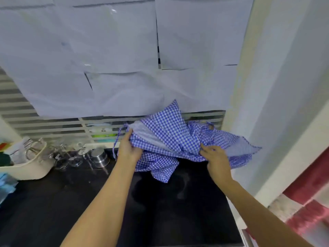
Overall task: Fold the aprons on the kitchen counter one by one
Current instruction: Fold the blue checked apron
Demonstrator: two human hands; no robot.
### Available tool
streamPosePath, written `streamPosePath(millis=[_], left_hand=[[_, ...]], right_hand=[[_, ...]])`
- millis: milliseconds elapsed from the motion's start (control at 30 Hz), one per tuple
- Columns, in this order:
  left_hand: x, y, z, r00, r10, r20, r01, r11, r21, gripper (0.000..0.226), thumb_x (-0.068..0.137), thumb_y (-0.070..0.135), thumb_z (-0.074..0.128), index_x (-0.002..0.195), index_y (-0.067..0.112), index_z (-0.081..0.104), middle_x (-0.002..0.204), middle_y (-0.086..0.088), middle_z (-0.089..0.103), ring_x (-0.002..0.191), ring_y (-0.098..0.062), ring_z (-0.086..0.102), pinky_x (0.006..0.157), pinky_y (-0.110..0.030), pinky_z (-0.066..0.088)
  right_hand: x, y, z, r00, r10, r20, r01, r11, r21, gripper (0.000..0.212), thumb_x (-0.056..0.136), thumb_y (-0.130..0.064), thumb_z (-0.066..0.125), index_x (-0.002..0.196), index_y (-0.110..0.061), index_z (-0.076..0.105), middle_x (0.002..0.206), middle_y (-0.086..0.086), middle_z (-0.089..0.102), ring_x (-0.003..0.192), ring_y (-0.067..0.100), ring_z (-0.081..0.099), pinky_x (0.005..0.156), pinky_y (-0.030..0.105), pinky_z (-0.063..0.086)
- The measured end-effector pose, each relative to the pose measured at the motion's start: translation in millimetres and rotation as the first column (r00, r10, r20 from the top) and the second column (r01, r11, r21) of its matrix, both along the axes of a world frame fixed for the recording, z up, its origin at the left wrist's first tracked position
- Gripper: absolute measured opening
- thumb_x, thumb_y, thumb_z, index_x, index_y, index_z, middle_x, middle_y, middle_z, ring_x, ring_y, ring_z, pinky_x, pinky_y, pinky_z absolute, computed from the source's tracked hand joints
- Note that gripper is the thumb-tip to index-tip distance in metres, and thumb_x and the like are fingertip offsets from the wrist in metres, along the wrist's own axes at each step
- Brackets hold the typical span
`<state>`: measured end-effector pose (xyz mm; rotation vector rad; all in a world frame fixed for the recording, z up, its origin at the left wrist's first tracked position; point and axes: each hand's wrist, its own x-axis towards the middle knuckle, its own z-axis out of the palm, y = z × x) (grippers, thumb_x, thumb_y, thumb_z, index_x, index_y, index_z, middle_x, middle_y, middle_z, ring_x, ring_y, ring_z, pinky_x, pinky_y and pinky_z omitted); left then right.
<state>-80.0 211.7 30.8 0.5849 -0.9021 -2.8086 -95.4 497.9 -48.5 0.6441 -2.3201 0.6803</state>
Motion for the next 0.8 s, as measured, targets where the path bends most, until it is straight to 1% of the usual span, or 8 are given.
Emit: streamPosePath(millis=[100, 200, 300, 400, 467, 533, 667, 800], left_hand=[[26, 4, -87, 0.91, 0.058, 0.41, 0.08, 0.947, -0.313, 0.021, 0.096, 0.015, 0.053, 0.11, 0.001, 0.058, 0.095, -0.016, 0.063, 0.077, -0.026, 0.058, 0.051, -0.027, 0.052], [64, 0, -152, 0.742, 0.073, 0.667, 0.323, 0.832, -0.451, 0.021, 0.086, -0.003, 0.057, 0.107, -0.005, 0.057, 0.085, -0.015, 0.059, 0.07, -0.027, 0.052, 0.059, -0.028, 0.046], [96, -13, -181, 0.652, 0.064, 0.756, 0.433, 0.786, -0.44, 0.027, 0.081, -0.005, 0.059, 0.104, 0.008, 0.055, 0.094, -0.011, 0.056, 0.081, -0.025, 0.05, 0.081, -0.035, 0.042], [113, -25, -177, 0.649, 0.021, 0.761, 0.418, 0.825, -0.38, 0.012, 0.084, -0.008, 0.058, 0.085, 0.004, 0.056, 0.078, -0.011, 0.054, 0.068, -0.021, 0.049, 0.069, -0.033, 0.045], [118, -35, -171, 0.711, -0.052, 0.701, 0.359, 0.885, -0.298, 0.003, 0.088, -0.001, 0.061, 0.09, 0.001, 0.06, 0.083, -0.014, 0.062, 0.072, -0.023, 0.057, 0.066, -0.033, 0.051], [122, -47, -160, 0.779, -0.085, 0.621, 0.222, 0.964, -0.147, 0.016, 0.093, 0.018, 0.06, 0.099, 0.003, 0.063, 0.09, -0.015, 0.069, 0.082, -0.027, 0.063, 0.072, -0.039, 0.056], [119, -56, -146, 0.85, -0.055, 0.524, -0.116, 0.951, 0.288, 0.05, 0.094, 0.043, 0.054, 0.114, -0.002, 0.052, 0.101, -0.023, 0.063, 0.089, -0.035, 0.06, 0.083, -0.047, 0.049], [99, -32, -127, 0.89, -0.2, 0.41, 0.155, 0.978, 0.142, 0.037, 0.098, 0.022, 0.044, 0.1, -0.002, 0.072, 0.102, -0.023, 0.07, 0.084, -0.036, 0.069, 0.068, -0.045, 0.058]], right_hand=[[21, 3, -51, 0.754, -0.052, 0.654, -0.184, 0.94, 0.286, 0.046, 0.079, -0.004, 0.034, 0.092, -0.037, 0.064, 0.095, 0.021, 0.067, 0.087, 0.036, 0.064, 0.07, 0.038, 0.049], [37, -4, -79, 0.315, -0.297, 0.902, -0.643, 0.632, 0.433, 0.033, 0.092, -0.009, 0.047, 0.122, -0.006, 0.06, 0.124, 0.022, 0.058, 0.112, 0.036, 0.055, 0.093, 0.04, 0.044], [37, -17, -81, 0.435, -0.232, 0.87, -0.523, 0.721, 0.454, 0.03, 0.093, -0.007, 0.044, 0.112, 0.005, 0.064, 0.117, 0.022, 0.062, 0.108, 0.035, 0.057, 0.091, 0.038, 0.044], [16, -25, -70, 0.525, -0.234, 0.818, -0.012, 0.959, 0.283, 0.025, 0.097, -0.011, 0.04, 0.099, 0.001, 0.062, 0.099, 0.013, 0.062, 0.091, 0.028, 0.057, 0.078, 0.032, 0.044], [3, -34, -57, 0.479, -0.11, 0.871, 0.332, 0.941, -0.063, 0.026, 0.096, -0.03, 0.044, 0.091, -0.006, 0.052, 0.081, 0.011, 0.052, 0.07, 0.022, 0.05, 0.059, 0.028, 0.038], [-10, -41, -55, 0.321, 0.042, 0.946, 0.473, 0.859, -0.198, 0.057, 0.09, -0.048, 0.054, 0.126, -0.005, 0.046, 0.111, 0.02, 0.056, 0.091, 0.028, 0.057, 0.069, 0.027, 0.041], [12, -76, -64, 0.083, 0.249, 0.965, 0.452, 0.854, -0.259, 0.121, 0.069, -0.059, 0.076, 0.152, -0.01, 0.003, 0.157, 0.014, 0.02, 0.138, 0.033, 0.033, 0.104, 0.045, 0.036], [42, -119, -67, 0.063, 0.309, 0.949, 0.113, 0.943, -0.314, 0.113, 0.078, -0.055, 0.066, 0.151, -0.023, -0.014, 0.16, -0.001, -0.001, 0.146, 0.025, 0.011, 0.114, 0.041, 0.022]])
